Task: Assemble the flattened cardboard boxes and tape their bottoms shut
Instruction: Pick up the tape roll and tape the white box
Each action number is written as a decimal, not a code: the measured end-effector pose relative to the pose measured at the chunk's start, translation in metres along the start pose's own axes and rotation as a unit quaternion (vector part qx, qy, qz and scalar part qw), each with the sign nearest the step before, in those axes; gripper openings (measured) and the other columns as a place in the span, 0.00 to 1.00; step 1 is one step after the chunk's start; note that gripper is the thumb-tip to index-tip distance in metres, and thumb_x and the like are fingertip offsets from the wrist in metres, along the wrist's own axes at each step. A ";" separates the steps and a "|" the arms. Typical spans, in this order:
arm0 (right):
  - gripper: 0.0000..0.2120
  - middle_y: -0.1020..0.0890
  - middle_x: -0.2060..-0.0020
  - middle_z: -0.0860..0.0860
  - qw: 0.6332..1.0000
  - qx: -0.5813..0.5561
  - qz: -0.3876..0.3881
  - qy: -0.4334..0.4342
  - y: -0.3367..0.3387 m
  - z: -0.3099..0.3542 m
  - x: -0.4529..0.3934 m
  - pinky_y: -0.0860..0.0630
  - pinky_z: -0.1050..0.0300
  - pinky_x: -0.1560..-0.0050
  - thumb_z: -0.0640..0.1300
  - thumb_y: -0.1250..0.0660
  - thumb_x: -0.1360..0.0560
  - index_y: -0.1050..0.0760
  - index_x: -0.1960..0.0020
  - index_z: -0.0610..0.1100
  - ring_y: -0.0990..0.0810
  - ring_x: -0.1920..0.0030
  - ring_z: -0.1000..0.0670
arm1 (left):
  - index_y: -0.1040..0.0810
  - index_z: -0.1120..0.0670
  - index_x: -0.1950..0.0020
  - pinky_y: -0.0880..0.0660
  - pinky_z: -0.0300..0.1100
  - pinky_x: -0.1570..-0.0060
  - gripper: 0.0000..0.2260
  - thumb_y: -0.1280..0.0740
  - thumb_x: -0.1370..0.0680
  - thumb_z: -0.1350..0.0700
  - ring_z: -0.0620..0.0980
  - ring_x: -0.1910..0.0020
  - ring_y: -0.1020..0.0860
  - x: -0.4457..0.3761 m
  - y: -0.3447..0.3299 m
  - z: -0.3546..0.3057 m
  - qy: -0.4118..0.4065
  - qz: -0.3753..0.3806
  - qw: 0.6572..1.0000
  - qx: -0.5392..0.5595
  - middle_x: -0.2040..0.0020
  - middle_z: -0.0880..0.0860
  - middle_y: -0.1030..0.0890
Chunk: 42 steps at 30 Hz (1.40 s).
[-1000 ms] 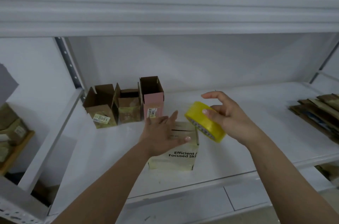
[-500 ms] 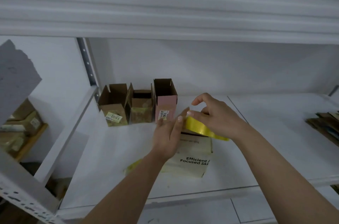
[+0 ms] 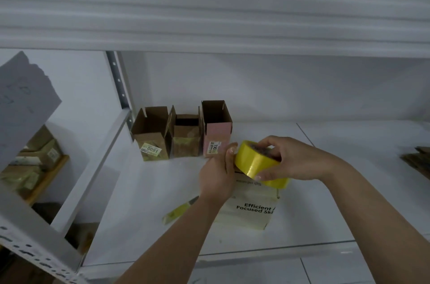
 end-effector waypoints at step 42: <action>0.24 0.28 0.70 0.47 0.988 0.062 -0.145 -0.002 0.022 0.030 -0.016 0.34 0.57 0.66 0.61 0.31 0.27 0.27 0.67 0.42 0.28 0.69 0.48 | 0.16 0.53 0.58 0.21 0.57 0.47 0.19 0.44 0.17 0.53 0.55 0.55 0.16 0.002 0.017 0.014 0.165 -0.019 0.962 0.215 0.58 0.55 0.14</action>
Point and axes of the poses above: each hand's wrist, its own x-axis away from the middle knuckle, its own y-axis out of the back of the hand, z = x × y, the point moved 7 cm from there along -x, towards the middle knuckle
